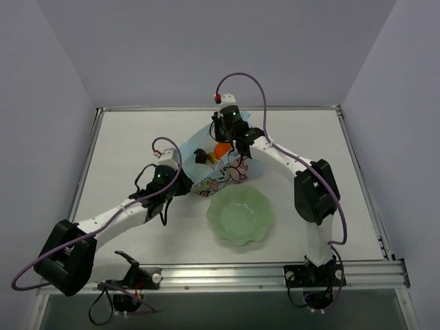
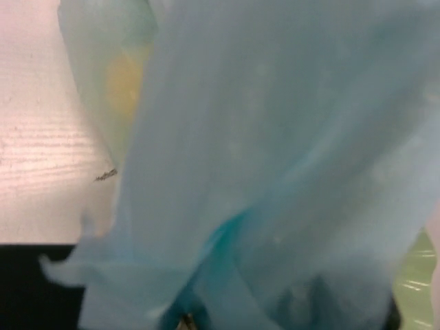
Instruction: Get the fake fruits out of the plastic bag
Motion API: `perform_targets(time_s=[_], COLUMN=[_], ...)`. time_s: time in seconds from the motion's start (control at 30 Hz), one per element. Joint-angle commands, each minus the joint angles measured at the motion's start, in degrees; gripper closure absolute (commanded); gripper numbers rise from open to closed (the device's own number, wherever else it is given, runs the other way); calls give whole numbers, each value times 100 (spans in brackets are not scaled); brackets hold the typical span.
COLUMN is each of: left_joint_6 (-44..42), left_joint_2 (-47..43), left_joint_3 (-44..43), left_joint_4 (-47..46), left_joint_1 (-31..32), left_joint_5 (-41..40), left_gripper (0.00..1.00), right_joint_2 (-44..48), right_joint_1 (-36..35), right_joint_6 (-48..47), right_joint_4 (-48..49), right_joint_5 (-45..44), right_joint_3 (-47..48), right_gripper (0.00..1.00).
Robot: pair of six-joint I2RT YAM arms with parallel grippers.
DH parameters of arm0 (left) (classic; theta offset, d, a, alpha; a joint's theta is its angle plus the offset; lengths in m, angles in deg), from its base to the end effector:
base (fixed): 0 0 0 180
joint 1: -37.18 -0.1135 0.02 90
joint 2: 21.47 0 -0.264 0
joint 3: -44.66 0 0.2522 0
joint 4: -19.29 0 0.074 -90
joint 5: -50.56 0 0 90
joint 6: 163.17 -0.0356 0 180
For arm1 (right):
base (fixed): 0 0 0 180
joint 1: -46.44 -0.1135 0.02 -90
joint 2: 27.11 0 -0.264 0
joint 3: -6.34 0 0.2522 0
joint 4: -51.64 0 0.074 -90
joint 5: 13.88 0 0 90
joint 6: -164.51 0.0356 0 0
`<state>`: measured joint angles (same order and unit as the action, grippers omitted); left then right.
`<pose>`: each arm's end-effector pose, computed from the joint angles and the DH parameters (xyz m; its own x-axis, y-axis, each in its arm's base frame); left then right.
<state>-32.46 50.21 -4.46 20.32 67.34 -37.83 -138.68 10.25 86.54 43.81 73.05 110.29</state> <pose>0.2332 -0.1367 0.2235 -0.6044 -0.4029 -0.6873 0.1719 0.7765 -0.6062 0.3826 0.2775 0.2964 -0.3245 0.0205 -0.9457 -0.4911 0.8508 0.1869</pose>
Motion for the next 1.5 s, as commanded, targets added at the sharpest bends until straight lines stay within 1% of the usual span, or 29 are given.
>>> perform_targets(time_s=[0.0, 0.03, 0.13, 0.2, 0.23, 0.3, 0.4, 0.43, 0.47, 0.5, 0.53, 0.57, 0.63, 0.73, 0.8, 0.83, 0.9, 0.97, 1.03, 1.13, 1.27, 1.33, 1.4, 1.43, 1.47], left_joint_6=[16, 68, 174, 227, 244, 253, 236, 227, 218, 218, 227, 227, 227, 201, 201, 218, 227, 253, 271, 262, 236, 192, 157, 122, 104], left_joint_2=[-119, -119, -102, -23, 4, 48, -5, -22, -83, -119, -145, -189, -251, -198, -120, -102, 3, 91, 232, 329, 312, 277, 268, 250, 250], left_joint_3=[195, 274, 564, 722, 740, 706, 574, 530, 460, 459, 398, 363, 267, 152, 108, 108, 143, 160, 160, 213, 301, 336, 354, 371, 380], left_joint_4=[-36, -80, -177, -273, -369, -414, -423, -397, -371, -353, -335, -318, -291, -239, -282, -309, -414, -502, -642, -783, -889, -907, -941, -950, -959], left_joint_1=[140, 175, 359, 412, 430, 448, 457, 465, 457, 457, 457, 457, 457, 457, 465, 457, 457, 457, 465, 465, 465, 474, 474, 474, 474], left_joint_5=[-29, -29, -108, -108, -108, -99, -108, -108, -108, -108, -108, -108, -108, -108, -108, -108, -108, -108, -47, 24, 50, 76, 77, 77, 77], left_gripper=[98, 98, 98, 97, 98, 98, 98, 98, 97, 98, 97, 98, 98, 98, 97, 98, 98, 98, 98, 98, 98, 98, 98, 97, 98], right_joint_2=[-575, -916, -1401, -1482, -1438, -1289, -745, -369, 35, 39, 395, 547, 889, 1014, 1032, 1101, 1216, 1444, 1655, 1927, 2314, 2560, 2701, 2806, 2833], right_joint_1=[111, 155, 366, 550, 586, 578, 472, 385, 306, 305, 227, 182, 86, 6, -64, -73, -73, -73, -20, -3, -3, -3, -29, -55, -73], right_joint_6=[80, 123, 141, 273, 308, 195, -33, -69, -104, -105, -131, -131, -122, -148, -157, -96, 18, 202, 352, 615, 800, 827, 836, 827, 827], right_joint_4=[329, 321, 277, 163, 136, -117, -460, -505, -532, -523, -523, -523, -497, -348, -356, -347, -269, -59, 65, 346, 602, 550, 409, 365, 347], right_joint_5=[-184, -202, -185, 7, 243, 499, 685, 711, 677, 659, 650, 624, 615, 615, 431, 117, -70, -500, -729, -774, -774, -783, -765, -748, -695], right_joint_3=[621, 770, 1333, 1579, 1702, 1774, 1389, 1187, 698, 423, 168, -287, -668, -1178, -1424, -1547, -1994, -2373, -2951, -3646, -4062, -4019, -3826, -3755, -3676], right_gripper=[100, 100, 100, 100, 100, 97, 79, 65, 50, 50, 41, 39, 39, 41, 46, 51, 54, 59, 64, 69, 70, 66, 57, 49, 46])
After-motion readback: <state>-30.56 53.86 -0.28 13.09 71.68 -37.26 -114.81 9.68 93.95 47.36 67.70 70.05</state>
